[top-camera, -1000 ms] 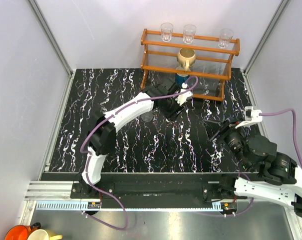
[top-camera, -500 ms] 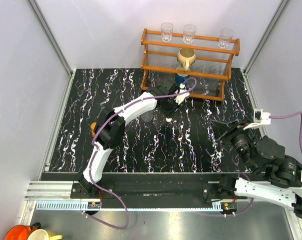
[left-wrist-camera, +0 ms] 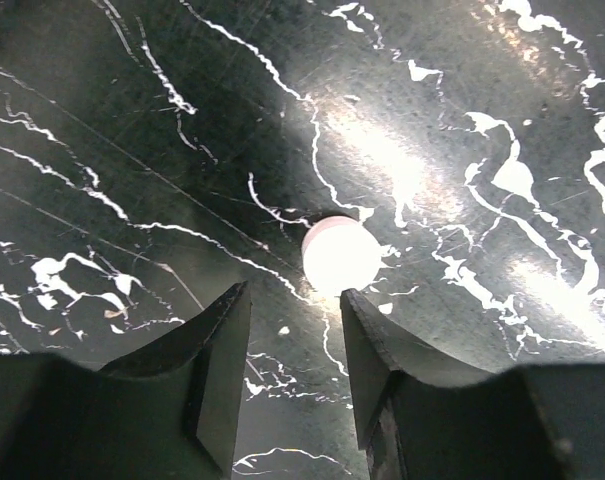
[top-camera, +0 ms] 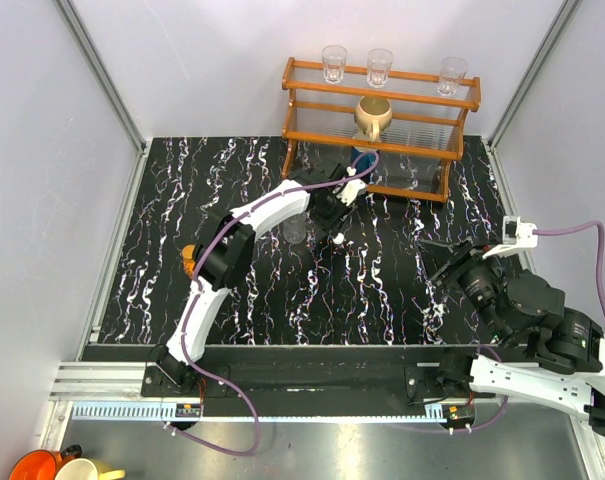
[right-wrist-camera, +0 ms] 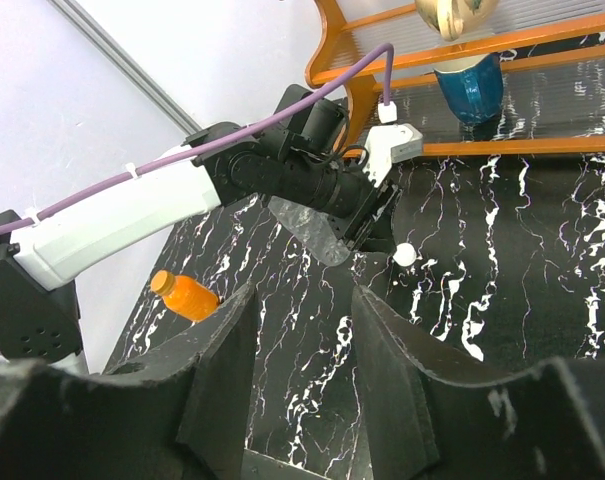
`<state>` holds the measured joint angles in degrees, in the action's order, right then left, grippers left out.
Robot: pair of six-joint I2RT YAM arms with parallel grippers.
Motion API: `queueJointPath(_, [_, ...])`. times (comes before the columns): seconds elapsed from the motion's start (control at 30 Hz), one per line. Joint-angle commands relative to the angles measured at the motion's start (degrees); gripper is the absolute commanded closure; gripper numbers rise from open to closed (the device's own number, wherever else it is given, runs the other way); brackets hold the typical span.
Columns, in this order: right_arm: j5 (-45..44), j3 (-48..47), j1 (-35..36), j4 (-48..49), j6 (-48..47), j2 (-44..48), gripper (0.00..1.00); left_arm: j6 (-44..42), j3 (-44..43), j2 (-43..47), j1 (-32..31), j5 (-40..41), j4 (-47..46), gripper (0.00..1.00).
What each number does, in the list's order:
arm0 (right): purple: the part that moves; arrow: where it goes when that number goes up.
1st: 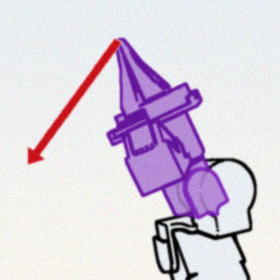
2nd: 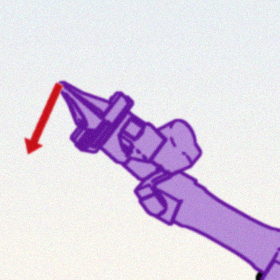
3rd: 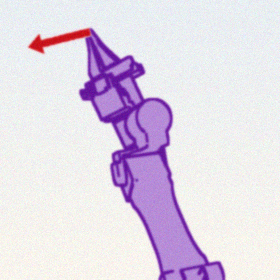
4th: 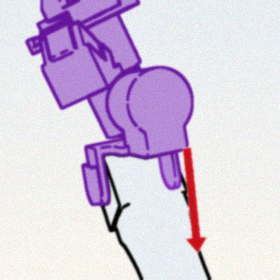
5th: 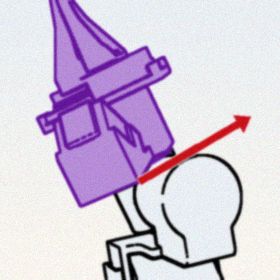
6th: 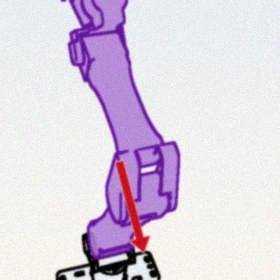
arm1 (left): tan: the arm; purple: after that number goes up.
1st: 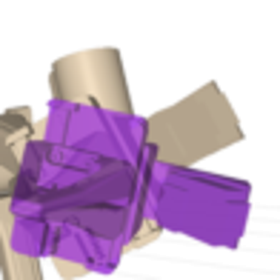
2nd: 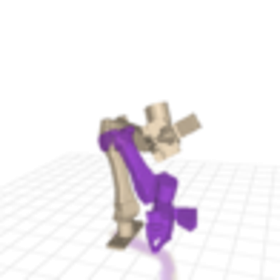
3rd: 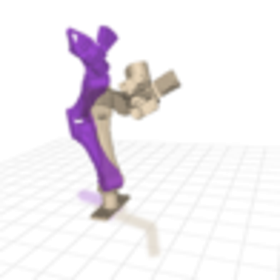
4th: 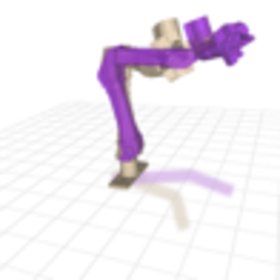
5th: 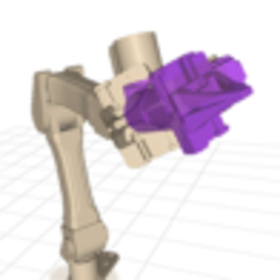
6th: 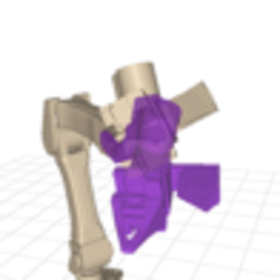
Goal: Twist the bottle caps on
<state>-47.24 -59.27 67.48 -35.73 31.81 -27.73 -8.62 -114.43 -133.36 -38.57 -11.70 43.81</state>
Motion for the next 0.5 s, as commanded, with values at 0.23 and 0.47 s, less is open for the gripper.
queueJointPath(0.23, [1.3, -1.5, 0.1, 2.8, 0.0, -2.3, 0.49, 2.7, -2.3, 0.6, -0.7, -3.6, -1.9, 0.55])
queueJointPath(0.47, [1.7, -1.3, 0.1, 2.9, 0.2, -1.7, 0.48, 2.5, -1.1, 0.6, -0.7, -2.1, -3.1, 0.55])
